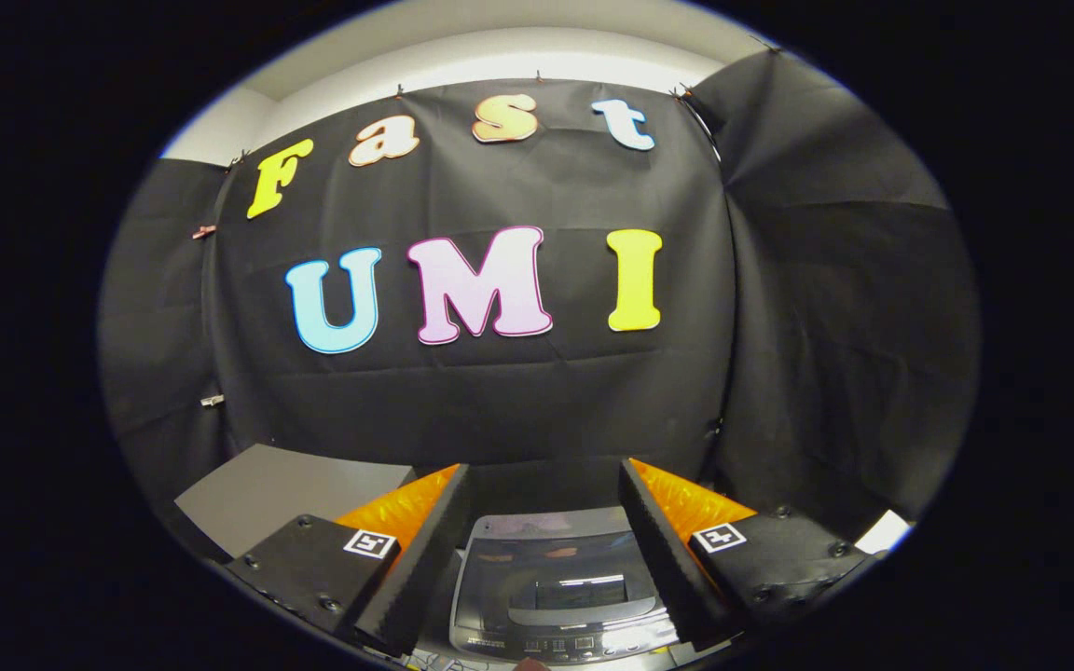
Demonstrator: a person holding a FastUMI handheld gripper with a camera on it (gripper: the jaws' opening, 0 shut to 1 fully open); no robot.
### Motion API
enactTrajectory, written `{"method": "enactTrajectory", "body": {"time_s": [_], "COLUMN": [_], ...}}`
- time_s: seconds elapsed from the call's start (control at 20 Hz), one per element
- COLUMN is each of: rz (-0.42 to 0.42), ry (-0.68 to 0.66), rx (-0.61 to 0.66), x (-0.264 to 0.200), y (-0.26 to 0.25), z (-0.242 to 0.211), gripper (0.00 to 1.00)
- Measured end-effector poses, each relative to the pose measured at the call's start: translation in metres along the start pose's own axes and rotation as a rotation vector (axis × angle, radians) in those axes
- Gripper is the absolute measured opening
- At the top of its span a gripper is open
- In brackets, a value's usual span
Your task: Put the clothes into the washing machine and then close the washing machine lid.
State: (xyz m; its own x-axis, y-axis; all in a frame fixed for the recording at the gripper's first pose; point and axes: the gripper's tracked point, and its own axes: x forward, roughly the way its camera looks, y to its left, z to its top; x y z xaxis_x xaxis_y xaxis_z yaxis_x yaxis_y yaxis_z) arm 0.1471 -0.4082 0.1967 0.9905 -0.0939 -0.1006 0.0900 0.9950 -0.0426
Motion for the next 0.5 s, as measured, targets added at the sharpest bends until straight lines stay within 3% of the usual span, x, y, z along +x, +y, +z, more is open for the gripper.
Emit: {"method": "enactTrajectory", "body": {"time_s": [0.5], "rz": [0.027], "ry": [-0.118], "rx": [0.011], "x": [-0.019], "y": [0.036], "z": [0.033], "gripper": [0.99]}}
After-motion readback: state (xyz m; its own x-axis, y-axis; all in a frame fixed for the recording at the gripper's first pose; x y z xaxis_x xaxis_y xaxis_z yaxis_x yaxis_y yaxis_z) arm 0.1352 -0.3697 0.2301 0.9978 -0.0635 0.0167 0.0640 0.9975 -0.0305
